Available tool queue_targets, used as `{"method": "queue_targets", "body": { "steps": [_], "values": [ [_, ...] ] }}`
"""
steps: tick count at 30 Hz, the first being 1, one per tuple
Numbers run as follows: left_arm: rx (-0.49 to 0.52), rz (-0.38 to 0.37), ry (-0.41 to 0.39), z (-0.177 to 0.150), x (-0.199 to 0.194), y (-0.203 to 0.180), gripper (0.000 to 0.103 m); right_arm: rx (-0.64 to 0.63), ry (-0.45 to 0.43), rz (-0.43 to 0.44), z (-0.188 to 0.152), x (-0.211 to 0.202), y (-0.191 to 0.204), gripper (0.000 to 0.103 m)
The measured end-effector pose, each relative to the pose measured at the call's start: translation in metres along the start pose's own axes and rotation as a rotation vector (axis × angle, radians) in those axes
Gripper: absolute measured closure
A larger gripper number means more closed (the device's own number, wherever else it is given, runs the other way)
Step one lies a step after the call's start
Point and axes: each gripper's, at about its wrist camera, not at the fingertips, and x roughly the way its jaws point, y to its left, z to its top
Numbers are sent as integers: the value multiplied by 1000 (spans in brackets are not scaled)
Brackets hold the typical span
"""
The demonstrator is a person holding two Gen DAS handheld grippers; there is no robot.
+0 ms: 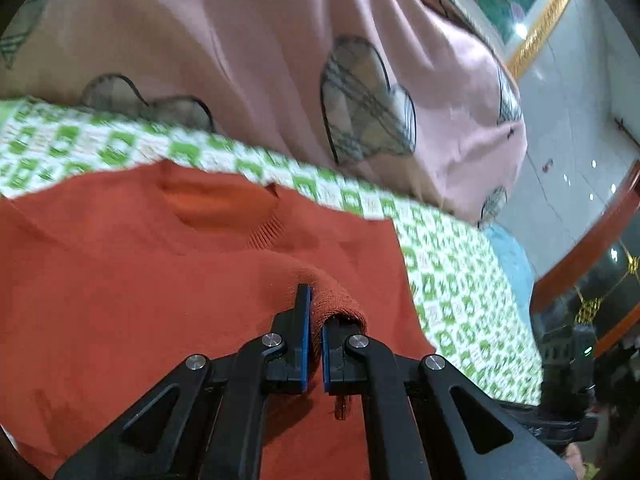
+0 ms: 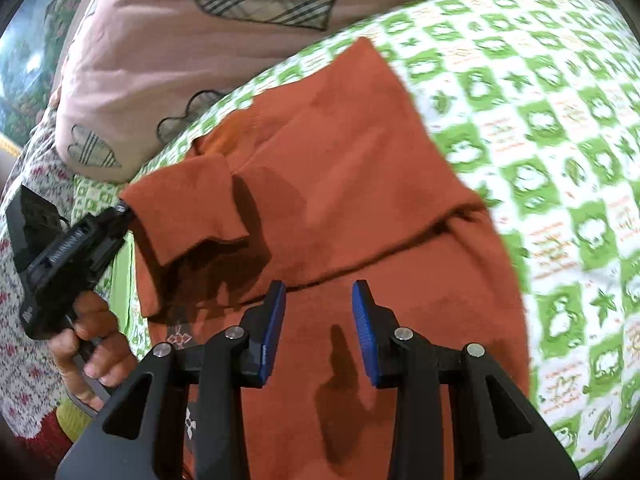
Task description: Fold small clothes
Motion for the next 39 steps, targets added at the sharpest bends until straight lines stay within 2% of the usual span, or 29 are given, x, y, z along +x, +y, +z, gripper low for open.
{"method": "queue_targets", "body": {
  "steps": [4, 6, 7, 9, 11, 13, 19, 22, 24, 25, 26, 31, 32, 33, 35, 36, 37, 39],
  "values": [
    [34, 32, 113, -23, 30, 0, 95, 35, 2, -1, -1, 4, -8, 67],
    [53, 47, 147, -34, 30, 2, 85, 33, 5, 3, -1, 7, -6, 67],
    [59, 50, 159, -40, 26, 4, 73, 27, 7, 8, 1, 10, -3, 67],
    [72, 74, 161, -48, 11, 10, 57, 9, 15, 20, 2, 16, 4, 67],
    [88, 103, 156, -56, -7, 18, 57, 9, 37, 57, 5, 25, 13, 67],
    [91, 147, 155, -64, -26, 29, 57, -17, 41, 54, 9, 33, 21, 67],
    [3, 381, 122, -89, -93, 93, 56, -16, 35, 61, 33, 54, 29, 67],
    [-45, 485, 122, -105, -113, 123, 55, -37, 99, 86, 40, 66, 37, 66],
    [-79, 519, 139, -112, -117, 141, 55, -96, 104, 67, 36, 66, 47, 52],
    [-96, 534, 148, -116, -117, 148, 55, -147, 91, 42, 33, 63, 54, 39],
    [-108, 548, 155, -117, -116, 155, 55, -205, 75, 8, 27, 61, 60, 32],
    [-103, 582, 140, -107, -95, 168, 55, -391, 71, -109, 15, 78, 83, 32],
    [-108, 588, 139, -104, -89, 169, 55, -420, 45, -154, 17, 84, 85, 35],
    [-119, 600, 138, -98, -83, 171, 56, -439, 25, -190, 20, 91, 86, 42],
    [-148, 609, 122, -90, -74, 177, 56, -433, 34, -213, 30, 102, 83, 90],
    [-154, 613, 115, -88, -73, 177, 56, -421, 44, -220, 35, 104, 81, 96],
    [-159, 621, 101, -84, -71, 178, 56, -411, 14, -238, 42, 97, 80, 96],
    [-160, 626, 84, -77, -69, 177, 63, -432, -91, -246, 51, 71, 84, 96]
  ]
}}
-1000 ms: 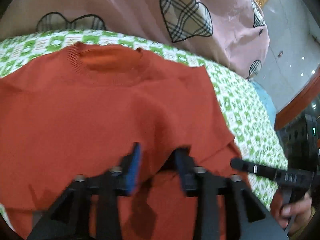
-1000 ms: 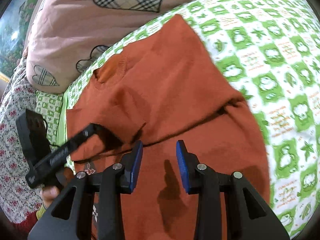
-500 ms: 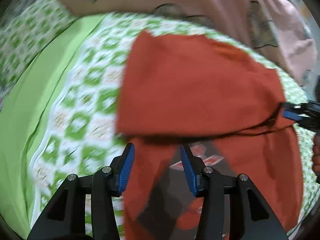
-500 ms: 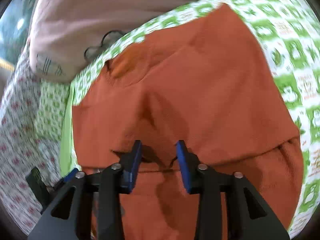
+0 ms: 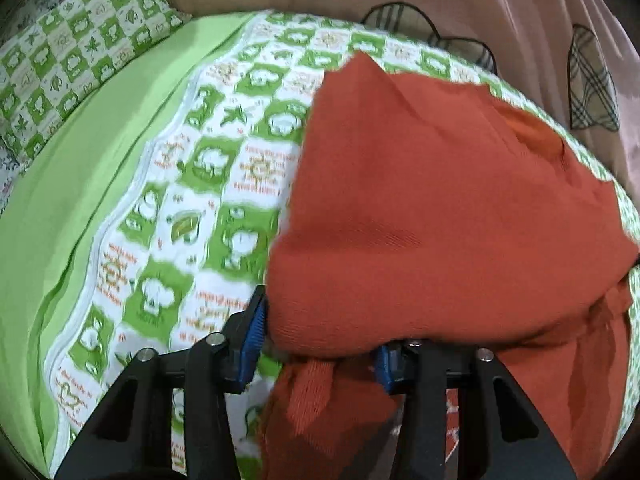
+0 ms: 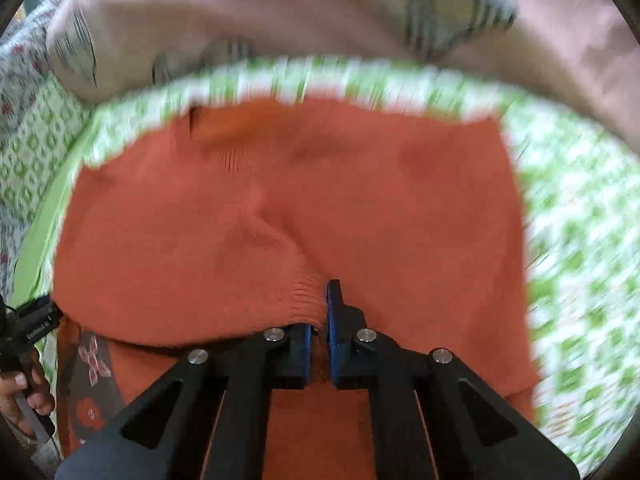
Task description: Fold small clothes
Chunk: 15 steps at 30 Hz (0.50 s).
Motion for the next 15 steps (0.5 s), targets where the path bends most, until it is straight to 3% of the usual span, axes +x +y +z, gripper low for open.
{"method": "queue_targets", "body": {
  "steps": [2, 5, 10, 12, 14, 15],
  "values": [
    [-17, 13, -8, 4, 0, 1, 69, -29, -152, -70, 9, -38, -7, 96],
    [-55, -25, -1, 7, 2, 5, 69, -64, -255, -178, 11, -64, -23, 96],
    [-107, -27, 18, 2, 3, 10, 71, -108, -78, -204, -10, -17, -38, 96],
    [-155, -55, 27, 1, 3, 22, 71, -99, -22, -204, -21, -4, -42, 90],
    [-211, -99, 38, 0, 4, 37, 71, -72, 0, -212, -32, -1, -49, 72],
    [-243, -131, 44, -1, 4, 46, 70, -64, 2, -228, -36, -3, -52, 70]
  ]
}}
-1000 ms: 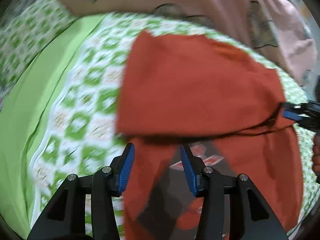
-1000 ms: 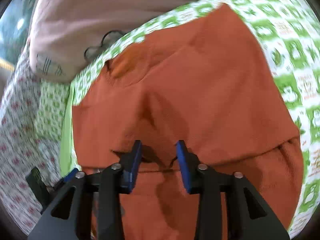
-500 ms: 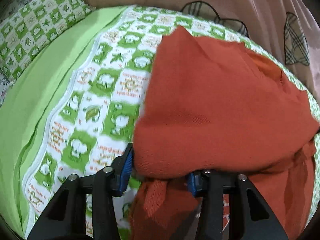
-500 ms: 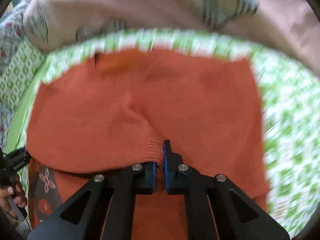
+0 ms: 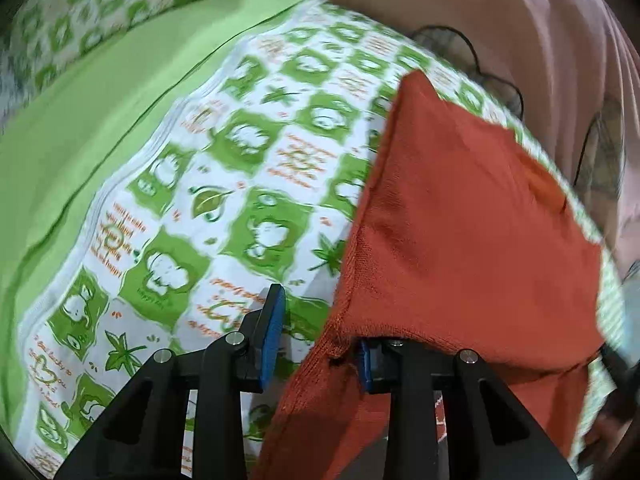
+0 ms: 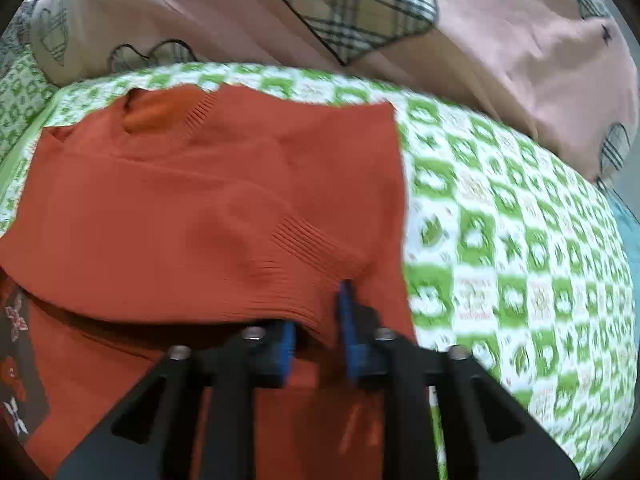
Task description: Fold small clothes
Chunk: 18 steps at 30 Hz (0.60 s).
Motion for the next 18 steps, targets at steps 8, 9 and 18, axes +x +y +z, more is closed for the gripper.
{"method": "queue_targets", "body": {
  "steps": [8, 9, 18],
  "values": [
    [58, -69, 79, -5, -19, 18, 68, 194, 21, 0, -17, -19, -64, 70],
    [77, -83, 82, -6, -25, 16, 68, 224, 10, 31, -17, -24, -71, 70],
    [225, -212, 14, 17, -42, -52, 63, 280, 6, 315, 12, -8, -48, 70]
  ]
}}
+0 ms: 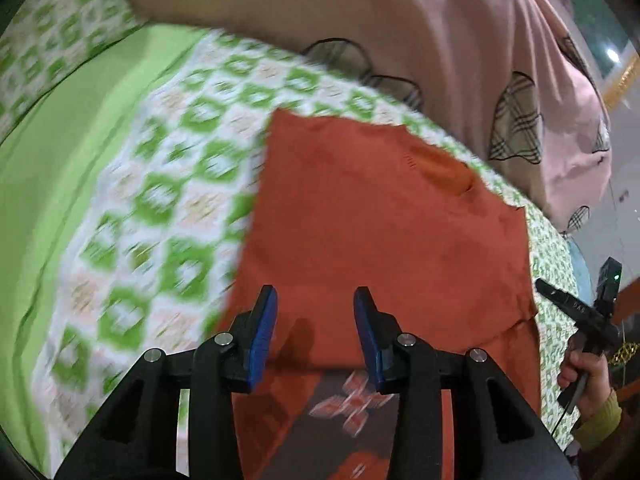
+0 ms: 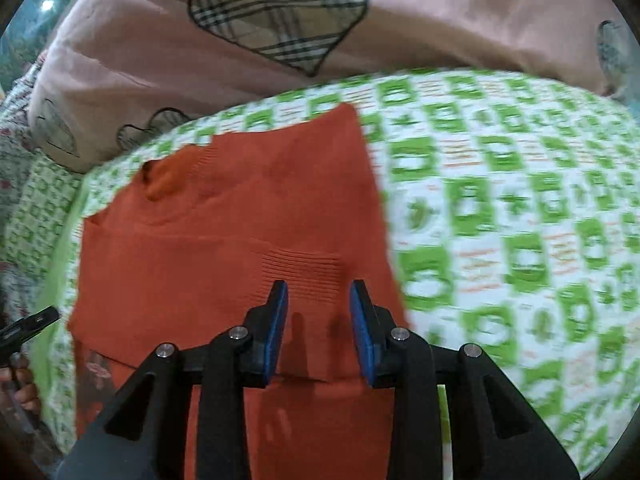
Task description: Fold small clothes
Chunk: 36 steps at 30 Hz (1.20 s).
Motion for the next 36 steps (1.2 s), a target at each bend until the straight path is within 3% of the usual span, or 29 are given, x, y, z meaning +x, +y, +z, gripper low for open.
{"method": "queue_targets", "body": {
  "steps": [2, 5, 8, 11, 14, 16, 19, 25, 29, 36],
  "values": [
    [8, -24, 3, 8, 19, -11, 63, 8, 21, 56, -3, 8, 8, 70],
    [5, 26, 39, 16, 56, -11, 63, 13, 105, 90, -5, 28, 12, 70],
    [-16, 88, 36, 24, 75, 2, 66, 0, 139, 31, -4, 44, 9, 70],
    [-48, 107, 20, 38, 82, 19, 75, 5, 108, -21, 8, 52, 4, 70],
    [-16, 147, 17, 46, 86, 21, 81, 14, 82, -83, 20, 60, 0, 70],
    [-22, 157, 19, 47, 83, 21, 80, 46, 94, -72, 24, 62, -4, 70],
    [-25, 184, -7, 39, 62, 18, 66, 62, 77, -44, 22, 41, -1, 70],
    [-22, 170, 19, -13, 15, 17, 54, 63, 100, 37, -17, -5, -6, 66],
    [-32, 151, 95, -61, -8, 20, 35, 56, 141, 61, -52, -29, -8, 57],
    [-68, 185, 164, -144, -51, 33, 34, 16, 193, 77, -105, -67, -13, 55]
  ]
}}
